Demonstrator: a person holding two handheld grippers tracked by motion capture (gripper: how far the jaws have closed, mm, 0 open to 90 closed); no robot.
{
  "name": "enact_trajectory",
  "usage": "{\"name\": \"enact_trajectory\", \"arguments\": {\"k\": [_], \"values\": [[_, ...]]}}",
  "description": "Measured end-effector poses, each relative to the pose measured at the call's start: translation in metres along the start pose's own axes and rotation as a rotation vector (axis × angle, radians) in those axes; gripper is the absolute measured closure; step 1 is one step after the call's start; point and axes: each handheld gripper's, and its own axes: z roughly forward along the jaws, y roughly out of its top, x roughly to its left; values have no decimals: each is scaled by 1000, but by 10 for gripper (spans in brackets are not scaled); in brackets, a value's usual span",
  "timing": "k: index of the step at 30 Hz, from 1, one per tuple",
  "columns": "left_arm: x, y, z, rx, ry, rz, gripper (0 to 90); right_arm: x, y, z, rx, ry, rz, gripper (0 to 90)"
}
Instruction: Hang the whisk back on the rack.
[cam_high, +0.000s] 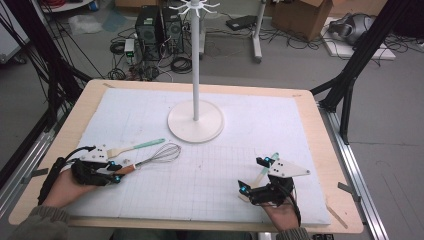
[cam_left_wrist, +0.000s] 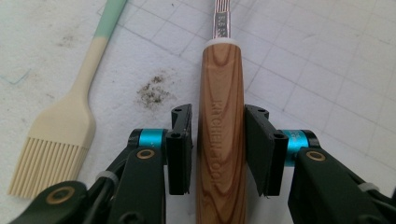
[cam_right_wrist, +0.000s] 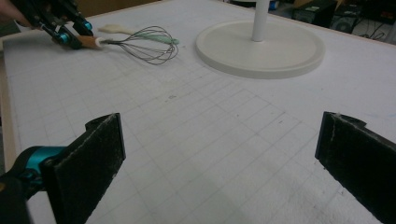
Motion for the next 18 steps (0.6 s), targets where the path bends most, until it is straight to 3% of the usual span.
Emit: {"name": "enact_trajectory", "arguments": {"k": [4,9,18], "values": [[-3,0,1,-4,10,12,678,0,0,-1,-3,0,-4,2],[-5,1,1,8,22,21,686,1,0,-1,0,1,-2,2],[-11,3,-1,-13,64,56,692,1,0,-1,-3,2,-1,2]]}}
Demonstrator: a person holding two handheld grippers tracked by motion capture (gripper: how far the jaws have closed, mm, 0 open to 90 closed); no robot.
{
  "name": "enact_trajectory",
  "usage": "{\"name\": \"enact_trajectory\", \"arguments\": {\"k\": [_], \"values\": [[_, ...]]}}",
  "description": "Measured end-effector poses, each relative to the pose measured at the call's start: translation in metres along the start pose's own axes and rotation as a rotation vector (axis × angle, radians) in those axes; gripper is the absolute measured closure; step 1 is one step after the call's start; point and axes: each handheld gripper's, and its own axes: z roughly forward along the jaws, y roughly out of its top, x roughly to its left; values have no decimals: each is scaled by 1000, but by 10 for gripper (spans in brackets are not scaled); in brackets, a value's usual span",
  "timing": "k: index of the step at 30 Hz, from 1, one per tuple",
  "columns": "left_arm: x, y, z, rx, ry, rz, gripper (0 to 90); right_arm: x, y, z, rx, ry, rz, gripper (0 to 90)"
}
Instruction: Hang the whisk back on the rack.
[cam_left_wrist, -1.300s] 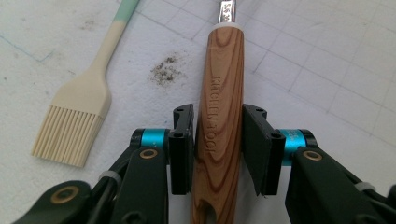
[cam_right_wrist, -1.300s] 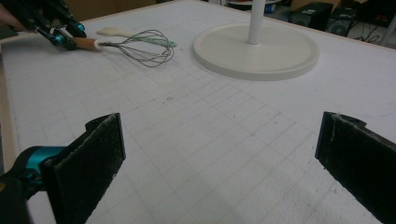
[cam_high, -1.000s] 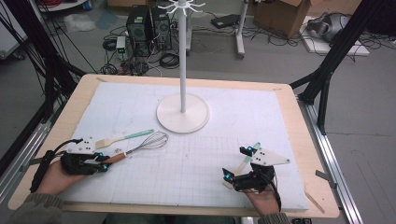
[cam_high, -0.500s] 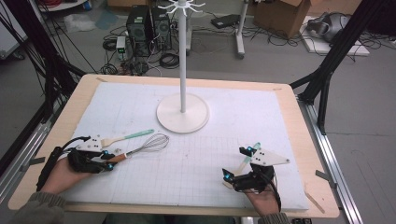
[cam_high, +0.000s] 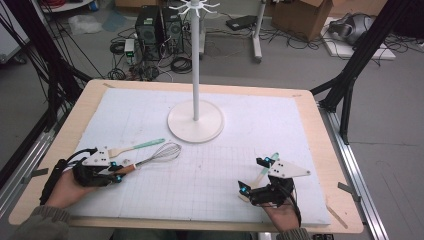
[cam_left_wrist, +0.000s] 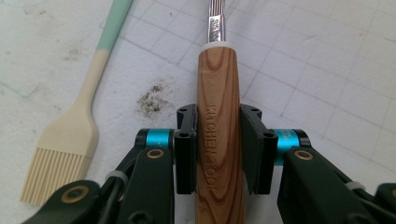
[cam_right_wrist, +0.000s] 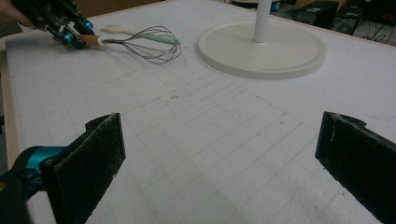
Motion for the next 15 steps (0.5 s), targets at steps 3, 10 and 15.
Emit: {"name": "enact_trajectory", "arguments": {"k": [3,10,15], "values": [[0,1,-2,-26,3,-2,704,0,0,0,-2,0,-3,2],[0,1,-3,-27,10,-3,704,1,0,-1,3,-1,1,2],[1,0,-4,-42,9,-10,704,1,-1,-1,3,-1,-1,2]]}}
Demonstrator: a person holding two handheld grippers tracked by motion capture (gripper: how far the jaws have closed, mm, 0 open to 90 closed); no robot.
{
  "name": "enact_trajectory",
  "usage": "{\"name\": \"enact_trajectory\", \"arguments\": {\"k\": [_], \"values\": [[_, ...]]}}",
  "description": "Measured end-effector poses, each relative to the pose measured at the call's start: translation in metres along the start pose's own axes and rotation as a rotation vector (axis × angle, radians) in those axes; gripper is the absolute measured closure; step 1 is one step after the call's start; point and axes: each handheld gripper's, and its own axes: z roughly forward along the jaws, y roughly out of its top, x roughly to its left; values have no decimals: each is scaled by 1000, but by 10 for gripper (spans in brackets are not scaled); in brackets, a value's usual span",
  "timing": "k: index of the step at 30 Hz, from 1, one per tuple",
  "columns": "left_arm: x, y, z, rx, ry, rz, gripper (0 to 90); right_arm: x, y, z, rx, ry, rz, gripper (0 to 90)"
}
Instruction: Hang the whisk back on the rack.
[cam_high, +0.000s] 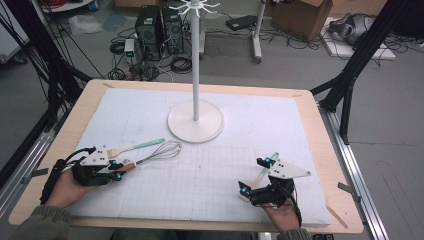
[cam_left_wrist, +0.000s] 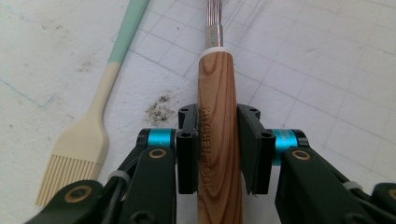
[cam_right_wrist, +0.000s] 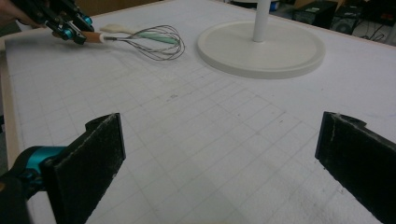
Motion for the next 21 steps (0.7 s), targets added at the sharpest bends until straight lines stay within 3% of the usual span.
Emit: {"name": "enact_trajectory", "arguments": {"k": [21], "values": [[-2,4,-7,-71,-3,-8,704,0,0,0,-1,-1,-4,2]]}}
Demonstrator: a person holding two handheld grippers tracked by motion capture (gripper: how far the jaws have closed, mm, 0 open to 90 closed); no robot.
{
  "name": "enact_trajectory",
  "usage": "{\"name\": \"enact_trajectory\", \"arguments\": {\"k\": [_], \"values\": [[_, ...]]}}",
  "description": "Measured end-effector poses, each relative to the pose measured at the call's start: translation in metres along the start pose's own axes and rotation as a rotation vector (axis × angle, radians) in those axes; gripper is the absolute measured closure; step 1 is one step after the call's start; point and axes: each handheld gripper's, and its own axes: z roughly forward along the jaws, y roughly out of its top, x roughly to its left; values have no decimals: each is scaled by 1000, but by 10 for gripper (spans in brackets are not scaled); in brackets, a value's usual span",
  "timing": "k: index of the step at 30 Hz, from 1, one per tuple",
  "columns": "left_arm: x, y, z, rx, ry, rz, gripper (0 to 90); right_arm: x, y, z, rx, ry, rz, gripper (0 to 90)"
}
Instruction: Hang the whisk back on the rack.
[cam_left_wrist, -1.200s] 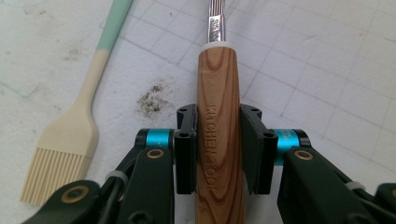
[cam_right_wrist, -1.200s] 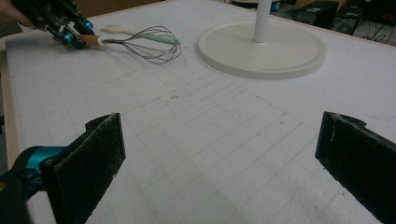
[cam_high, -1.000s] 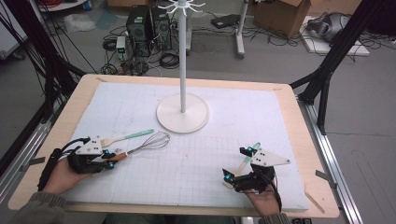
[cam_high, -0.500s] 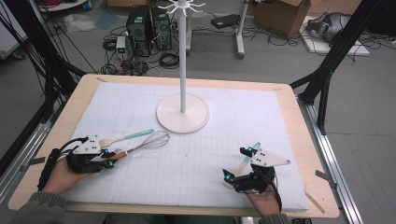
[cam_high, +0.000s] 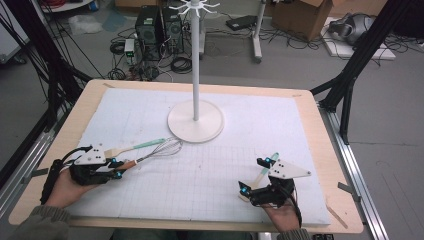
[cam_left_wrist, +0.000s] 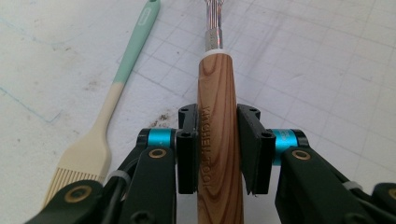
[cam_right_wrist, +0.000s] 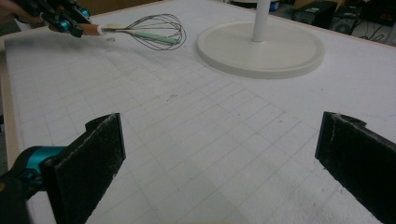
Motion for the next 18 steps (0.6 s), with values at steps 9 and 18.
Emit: {"name": "enact_trajectory", "arguments": {"k": [9,18], "values": [[-4,6,1,-17,-29,10,704,0,0,1,6,7,1,1],[-12,16,-1,-53,-51,25,704,1,0,1,8,9,-1,2]]}}
